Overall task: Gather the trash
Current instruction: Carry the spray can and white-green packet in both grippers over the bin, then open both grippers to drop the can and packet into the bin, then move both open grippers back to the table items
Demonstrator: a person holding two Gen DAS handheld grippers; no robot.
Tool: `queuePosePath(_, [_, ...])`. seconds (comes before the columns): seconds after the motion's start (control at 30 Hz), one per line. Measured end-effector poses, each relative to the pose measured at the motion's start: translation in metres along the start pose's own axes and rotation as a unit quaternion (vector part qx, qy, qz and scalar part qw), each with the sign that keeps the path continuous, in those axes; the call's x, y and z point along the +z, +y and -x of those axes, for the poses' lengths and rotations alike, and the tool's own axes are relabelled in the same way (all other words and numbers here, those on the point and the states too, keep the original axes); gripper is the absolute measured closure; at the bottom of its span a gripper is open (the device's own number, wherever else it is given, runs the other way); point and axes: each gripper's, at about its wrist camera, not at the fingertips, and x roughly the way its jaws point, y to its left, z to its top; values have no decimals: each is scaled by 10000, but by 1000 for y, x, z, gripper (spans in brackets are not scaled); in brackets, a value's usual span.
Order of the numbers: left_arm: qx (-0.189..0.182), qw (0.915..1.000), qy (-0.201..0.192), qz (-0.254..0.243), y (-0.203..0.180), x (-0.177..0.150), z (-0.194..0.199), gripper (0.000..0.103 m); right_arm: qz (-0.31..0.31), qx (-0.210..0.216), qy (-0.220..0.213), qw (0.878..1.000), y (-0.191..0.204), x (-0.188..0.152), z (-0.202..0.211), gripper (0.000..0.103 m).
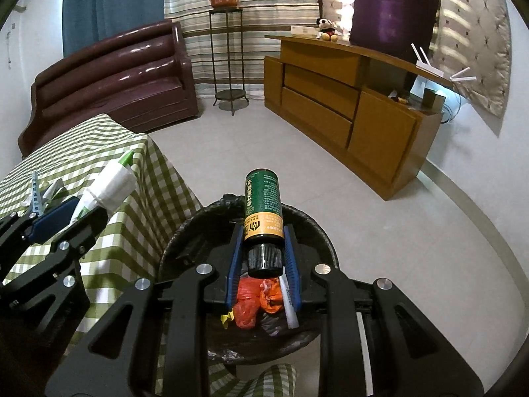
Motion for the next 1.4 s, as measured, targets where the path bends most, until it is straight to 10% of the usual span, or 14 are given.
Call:
queuePosePath(0.43, [-47,9998,144,-130,-12,2,-11,70,-227,-60,62,9997,-14,0,-9,77])
queuePosePath(1.07, [169,9996,-21,225,17,-2,5,33,-324,-97,-173,9993,-10,-3,-1,21])
queuePosePath(1.4, [741,9953,4,628,75,-17,28,27,-191,252,-235,9992,31,0,3,18])
